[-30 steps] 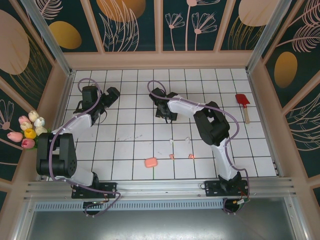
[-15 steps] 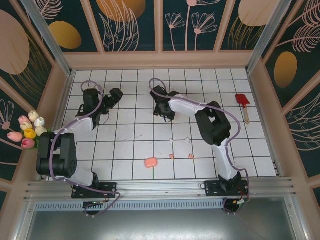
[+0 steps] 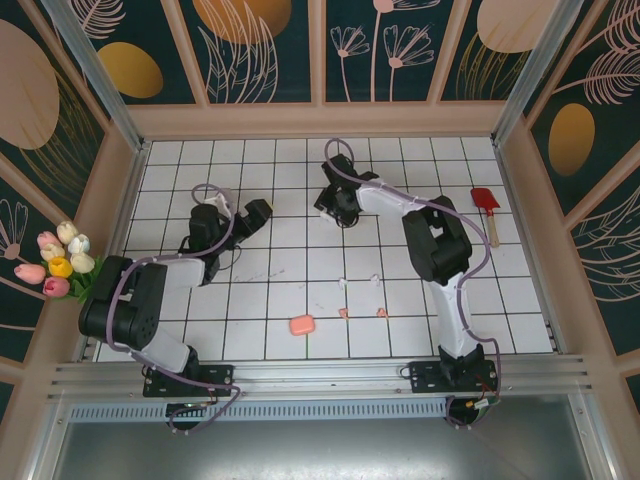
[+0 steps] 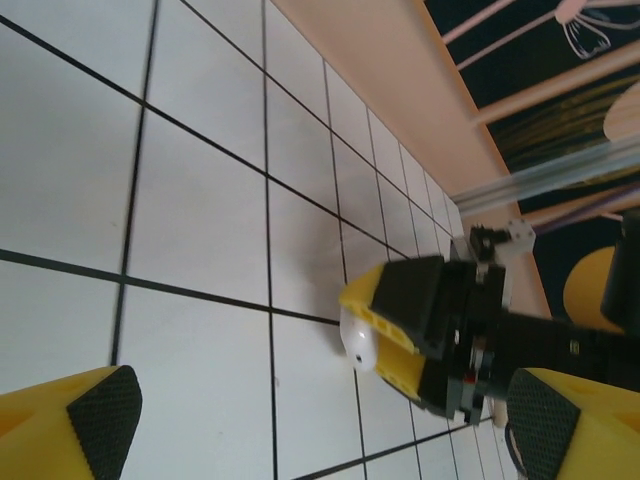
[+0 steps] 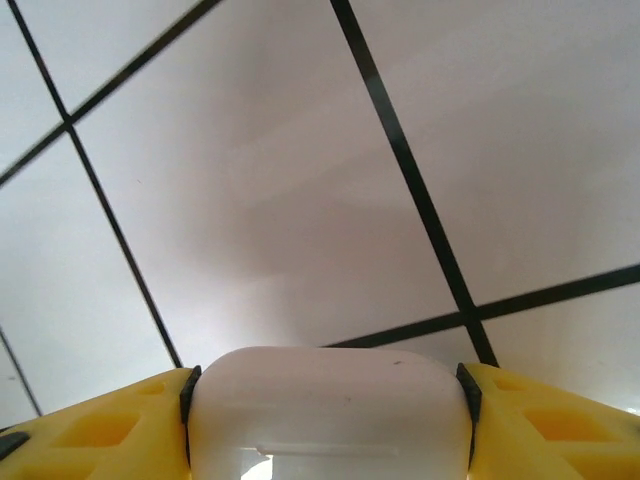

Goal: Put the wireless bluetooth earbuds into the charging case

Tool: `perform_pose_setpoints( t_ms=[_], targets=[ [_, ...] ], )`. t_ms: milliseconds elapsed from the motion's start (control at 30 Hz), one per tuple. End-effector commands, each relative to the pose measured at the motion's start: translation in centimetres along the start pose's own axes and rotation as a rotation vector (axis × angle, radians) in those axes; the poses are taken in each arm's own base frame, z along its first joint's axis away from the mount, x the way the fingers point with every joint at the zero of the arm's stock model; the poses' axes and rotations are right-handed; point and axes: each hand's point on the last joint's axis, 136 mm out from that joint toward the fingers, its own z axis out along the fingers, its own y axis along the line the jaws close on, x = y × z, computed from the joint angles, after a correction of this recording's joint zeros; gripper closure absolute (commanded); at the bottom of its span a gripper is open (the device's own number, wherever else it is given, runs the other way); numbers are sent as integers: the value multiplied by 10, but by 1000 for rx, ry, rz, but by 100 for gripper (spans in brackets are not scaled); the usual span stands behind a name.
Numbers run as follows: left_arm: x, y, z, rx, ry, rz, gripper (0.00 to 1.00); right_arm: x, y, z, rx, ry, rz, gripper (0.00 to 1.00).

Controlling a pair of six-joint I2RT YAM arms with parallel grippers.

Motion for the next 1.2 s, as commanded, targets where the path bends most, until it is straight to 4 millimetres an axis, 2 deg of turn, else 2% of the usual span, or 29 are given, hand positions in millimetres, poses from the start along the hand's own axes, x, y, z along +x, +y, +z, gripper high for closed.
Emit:
perform_pose_setpoints(
  t_ms=[0,200,233,367,833,1167],
  targets=[
    [7,-24,8,102,-13,92,5,-14,28,-21,-127,-4,64,39],
    [33,-35,28,146,34,135,10,-12,43,-24,-201,26,106,39],
    [39,-30,34,139,50,133,11,-12,47,-25,-215,30,114,39],
    [49,-31,45,153,59,142,15,-11,56,-28,-259,48,137,39],
    [52,-32,79,167,52,167,25,-5,68,-41,-350,83,188,39],
    [55,-29,94,170,60,163,33,-2,74,-48,-367,85,187,39]
  ],
)
